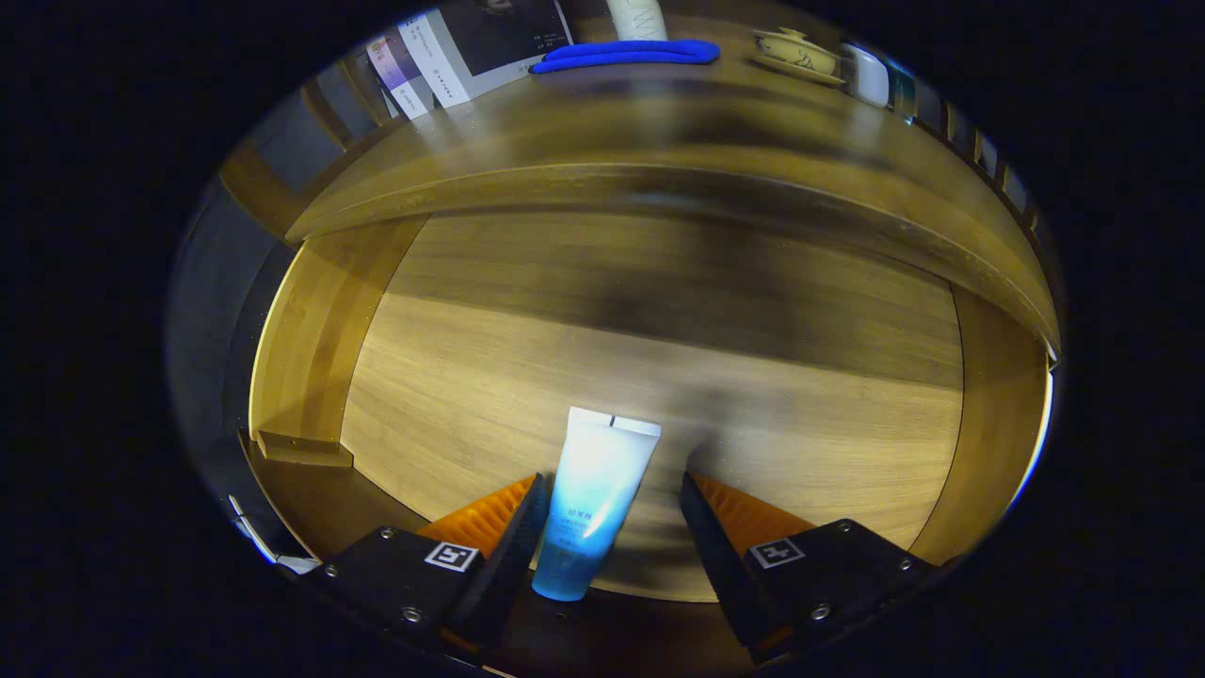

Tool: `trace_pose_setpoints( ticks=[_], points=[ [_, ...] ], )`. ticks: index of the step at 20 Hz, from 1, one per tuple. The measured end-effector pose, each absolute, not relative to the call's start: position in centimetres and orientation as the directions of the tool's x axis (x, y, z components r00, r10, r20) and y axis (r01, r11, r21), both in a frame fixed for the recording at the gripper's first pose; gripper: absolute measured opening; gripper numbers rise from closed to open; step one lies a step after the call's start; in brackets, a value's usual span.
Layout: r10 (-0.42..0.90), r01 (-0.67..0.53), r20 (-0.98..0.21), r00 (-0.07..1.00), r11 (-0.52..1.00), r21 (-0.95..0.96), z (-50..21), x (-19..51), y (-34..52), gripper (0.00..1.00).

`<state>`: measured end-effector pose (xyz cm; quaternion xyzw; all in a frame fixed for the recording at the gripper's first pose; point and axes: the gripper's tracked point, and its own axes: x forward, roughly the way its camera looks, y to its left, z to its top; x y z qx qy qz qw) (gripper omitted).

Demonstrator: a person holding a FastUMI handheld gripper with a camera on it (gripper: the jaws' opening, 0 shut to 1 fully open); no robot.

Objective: Pull open the drawer, take out the items inside it, and place them on the countertop above the cabinet.

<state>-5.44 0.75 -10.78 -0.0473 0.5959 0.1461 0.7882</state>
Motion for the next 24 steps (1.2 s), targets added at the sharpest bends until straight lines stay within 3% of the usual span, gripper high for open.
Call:
trace_pose_setpoints(
  ticks=[3, 5, 7, 10, 24],
  points=[
    [0.143, -0.332, -0.958, 0.25, 0.942, 0.054, -11.0, -5.4, 0.6, 0.89],
    [0.097, -0.37, -0.957, 0.275, 0.929, -0.013, -11.3, -5.4, 0.0, 0.83],
    [0.093, -0.4, -0.953, 0.288, 0.916, -0.032, -11.3, -5.2, -0.2, 0.64],
    [0.129, -0.405, -0.937, 0.326, 0.914, -0.015, -10.9, -4.8, 0.1, 0.53],
    [0.313, -0.451, -0.76, 0.57, 0.892, 0.028, -6.1, -4.3, 2.4, 0.5]
  ],
)
